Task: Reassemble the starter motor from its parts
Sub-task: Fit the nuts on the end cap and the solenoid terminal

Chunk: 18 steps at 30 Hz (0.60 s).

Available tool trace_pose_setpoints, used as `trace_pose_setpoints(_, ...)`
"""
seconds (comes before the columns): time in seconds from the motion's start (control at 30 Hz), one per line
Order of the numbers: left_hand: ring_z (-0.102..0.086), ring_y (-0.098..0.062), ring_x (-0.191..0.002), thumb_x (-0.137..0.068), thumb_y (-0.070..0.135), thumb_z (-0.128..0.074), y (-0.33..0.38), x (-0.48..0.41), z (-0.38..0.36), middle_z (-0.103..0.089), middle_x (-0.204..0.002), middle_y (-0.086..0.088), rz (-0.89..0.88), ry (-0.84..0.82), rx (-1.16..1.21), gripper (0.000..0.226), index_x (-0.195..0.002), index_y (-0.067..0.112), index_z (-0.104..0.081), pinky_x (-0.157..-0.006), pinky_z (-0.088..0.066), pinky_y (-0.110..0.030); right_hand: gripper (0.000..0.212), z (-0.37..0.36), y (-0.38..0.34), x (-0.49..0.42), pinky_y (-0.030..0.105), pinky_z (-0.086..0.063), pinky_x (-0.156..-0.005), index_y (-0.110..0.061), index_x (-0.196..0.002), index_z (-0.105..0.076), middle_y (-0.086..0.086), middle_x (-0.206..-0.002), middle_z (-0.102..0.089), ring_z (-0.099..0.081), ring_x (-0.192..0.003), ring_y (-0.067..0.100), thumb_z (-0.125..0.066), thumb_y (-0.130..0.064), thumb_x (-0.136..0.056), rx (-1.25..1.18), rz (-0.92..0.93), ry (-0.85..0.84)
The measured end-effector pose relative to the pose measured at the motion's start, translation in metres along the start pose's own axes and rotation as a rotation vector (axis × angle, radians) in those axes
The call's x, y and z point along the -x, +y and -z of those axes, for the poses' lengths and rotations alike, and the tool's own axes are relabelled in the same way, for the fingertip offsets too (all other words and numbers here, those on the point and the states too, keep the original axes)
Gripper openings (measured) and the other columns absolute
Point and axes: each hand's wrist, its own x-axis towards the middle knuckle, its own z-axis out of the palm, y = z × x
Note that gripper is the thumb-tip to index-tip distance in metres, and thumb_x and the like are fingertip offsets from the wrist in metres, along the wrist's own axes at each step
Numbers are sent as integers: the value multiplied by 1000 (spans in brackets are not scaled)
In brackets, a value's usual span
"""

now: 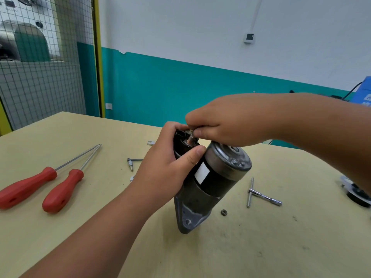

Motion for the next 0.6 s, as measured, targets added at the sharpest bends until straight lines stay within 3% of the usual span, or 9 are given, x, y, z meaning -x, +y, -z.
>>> trace_pose_setpoints(0.2,-64,10,-100,-89,52,-65,-4,-1,3,-65,-108,35,1,-16,2,29,-114,52,-50,-71,-43,-2,26,5,-12,0,31,-27,-56,-34,-86,-42,-11,-76,-49,-45,-68,2,-40,-48,-107,33,-63,-27)
trace_pose_setpoints(0.3,-65,8,-106,-86,45,-71,-7,-1,6,-67,-113,32,-18,-37,40,37,-114,59,-52,-80,-45,-4,21,2,-16,6,32,-28,-55,-35,-94,-40,-12,-76,-46,-43,-68,2,-35,-49,-108,62,-66,-8)
trace_pose_setpoints(0.47,-67,6,-96,-72,70,-57,-12,-1,2,-71,-104,27,77,-94,20,35,-106,61,-56,-69,-48,-16,28,1,-16,13,30,-27,-56,-29,-88,-44,-11,-76,-46,-43,-69,3,-37,-44,-110,-52,-155,-17)
trace_pose_setpoints(0.6,-67,5,-94,-74,72,-54,-13,0,-3,-72,-102,26,73,-54,-8,33,-105,60,-57,-67,-46,-21,30,-2,-17,13,28,-28,-58,-27,-86,-45,-10,-78,-47,-42,-70,3,-38,-42,-111,-115,-198,-22)
